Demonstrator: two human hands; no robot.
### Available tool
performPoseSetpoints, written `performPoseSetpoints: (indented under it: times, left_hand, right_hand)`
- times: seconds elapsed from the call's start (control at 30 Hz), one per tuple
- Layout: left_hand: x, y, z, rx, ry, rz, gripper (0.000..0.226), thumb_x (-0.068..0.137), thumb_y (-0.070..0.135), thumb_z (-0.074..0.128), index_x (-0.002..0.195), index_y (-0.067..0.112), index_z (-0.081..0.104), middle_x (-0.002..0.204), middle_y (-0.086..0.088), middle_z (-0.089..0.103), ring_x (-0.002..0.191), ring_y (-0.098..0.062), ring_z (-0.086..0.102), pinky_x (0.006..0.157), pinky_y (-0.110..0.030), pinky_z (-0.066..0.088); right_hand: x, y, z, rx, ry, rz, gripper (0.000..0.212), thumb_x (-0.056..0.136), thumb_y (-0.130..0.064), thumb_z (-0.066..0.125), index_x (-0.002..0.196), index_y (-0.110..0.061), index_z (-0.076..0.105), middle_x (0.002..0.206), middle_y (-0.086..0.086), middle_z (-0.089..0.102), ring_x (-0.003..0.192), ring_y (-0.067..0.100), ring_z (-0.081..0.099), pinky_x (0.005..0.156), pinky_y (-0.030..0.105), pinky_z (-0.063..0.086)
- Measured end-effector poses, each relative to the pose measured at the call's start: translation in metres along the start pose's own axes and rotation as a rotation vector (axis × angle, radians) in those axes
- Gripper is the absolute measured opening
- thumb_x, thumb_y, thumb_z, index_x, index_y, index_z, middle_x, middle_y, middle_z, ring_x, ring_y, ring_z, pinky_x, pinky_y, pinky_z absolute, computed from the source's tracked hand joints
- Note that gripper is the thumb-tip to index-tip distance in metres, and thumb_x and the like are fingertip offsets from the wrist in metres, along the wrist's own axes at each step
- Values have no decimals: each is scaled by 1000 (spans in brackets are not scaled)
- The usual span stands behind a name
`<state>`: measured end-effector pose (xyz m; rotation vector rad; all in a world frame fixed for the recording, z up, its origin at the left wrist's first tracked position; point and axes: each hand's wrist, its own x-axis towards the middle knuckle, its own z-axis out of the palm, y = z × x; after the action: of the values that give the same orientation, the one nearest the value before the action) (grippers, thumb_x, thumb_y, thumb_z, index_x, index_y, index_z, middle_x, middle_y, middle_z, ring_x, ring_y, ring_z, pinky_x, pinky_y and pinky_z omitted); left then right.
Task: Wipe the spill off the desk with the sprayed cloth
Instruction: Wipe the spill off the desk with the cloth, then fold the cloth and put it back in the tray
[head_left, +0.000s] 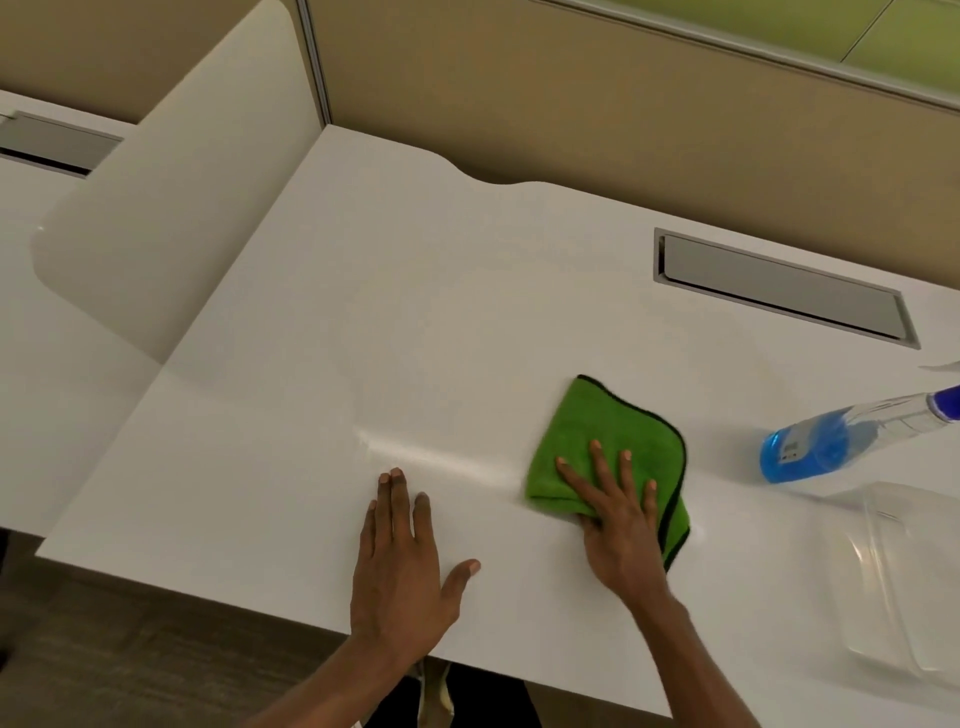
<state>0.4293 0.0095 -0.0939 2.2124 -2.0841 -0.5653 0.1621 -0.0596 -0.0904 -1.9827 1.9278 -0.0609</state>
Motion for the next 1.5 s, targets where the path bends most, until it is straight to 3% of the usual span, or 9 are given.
performPoseSetpoints:
  times: [0.37, 0.63, 0.8, 0.93, 1.03, 1.1, 1.2, 1.37, 1.5]
  left_hand:
    - [-2, -3, 1, -5, -2, 9, 111, 97, 86, 32, 173, 8, 12, 177, -18, -28, 166, -32, -23, 135, -43, -7]
    - [-1, -3, 0, -11, 37, 5, 107, 95, 80, 51, 167, 4, 34, 181, -24, 1, 170, -38, 6, 135, -48, 14]
    - [-1, -5, 0, 1, -13, 14, 108, 96, 82, 44, 171, 7, 23, 181, -23, -11, 170, -36, -7, 137, -47, 6]
    - [1, -6, -3, -17, -43, 11, 108, 95, 80, 52, 171, 7, 24, 181, -23, -12, 170, -36, -9, 137, -46, 9]
    - [4, -7, -11, -60, -89, 5, 113, 90, 84, 55, 170, 10, 25, 181, -20, -13, 171, -33, -11, 137, -44, 12]
    - [4, -5, -20, -176, -97, 1, 117, 85, 91, 56, 167, 12, 29, 183, -15, -4, 171, -29, -7, 136, -44, 16]
    - [0, 2, -37, -550, -105, -17, 115, 75, 93, 58, 160, 19, 41, 174, -3, 32, 165, -22, 23, 131, -40, 29]
    - [0, 25, -74, -1119, -461, -203, 125, 43, 107, 69, 136, 22, 66, 131, 4, 77, 115, -12, 76, 97, -30, 59]
    - [-5, 34, -87, -1504, -821, -297, 77, 73, 57, 91, 128, 5, 79, 128, -17, 80, 123, -36, 76, 112, -52, 57]
  right_hand:
    - [133, -43, -14, -95, -83, 61, 65, 106, -29, 46, 160, -55, 20, 177, -1, 2, 161, 43, -6, 122, 75, 4]
    - [64, -84, 5, -92, -124, -186, 58, 105, -42, 35, 160, -53, 21, 177, -2, -1, 161, 39, -12, 126, 68, -5]
    - [-6, -82, 8, 55, -128, -205, 69, 99, -22, 38, 159, -53, 23, 174, -7, -3, 159, 32, -20, 127, 60, -14]
    - [-42, -87, -8, 501, -172, -4, 56, 104, -11, 54, 147, -47, 52, 165, -9, 42, 162, 18, 17, 132, 46, 11]
    - [-62, -95, -43, 912, -152, 215, 47, 102, -8, 57, 123, -46, 74, 130, -13, 73, 125, 13, 64, 101, 27, 51]
    - [-75, -97, -68, 1064, -130, 289, 40, 102, -11, 56, 119, -42, 76, 119, -9, 78, 111, 17, 72, 85, 31, 62]
    - [-93, -97, -95, 1332, -126, 367, 25, 103, -21, 62, 121, -31, 76, 117, 6, 80, 108, 32, 76, 84, 44, 65]
    - [-115, -97, -114, 1676, -99, 415, 32, 96, -20, 68, 128, -15, 74, 132, 18, 72, 121, 39, 71, 91, 48, 62]
    - [-128, -91, -124, 1764, -11, 434, 35, 100, -24, 65, 133, -14, 70, 138, 18, 69, 125, 39, 68, 93, 52, 61]
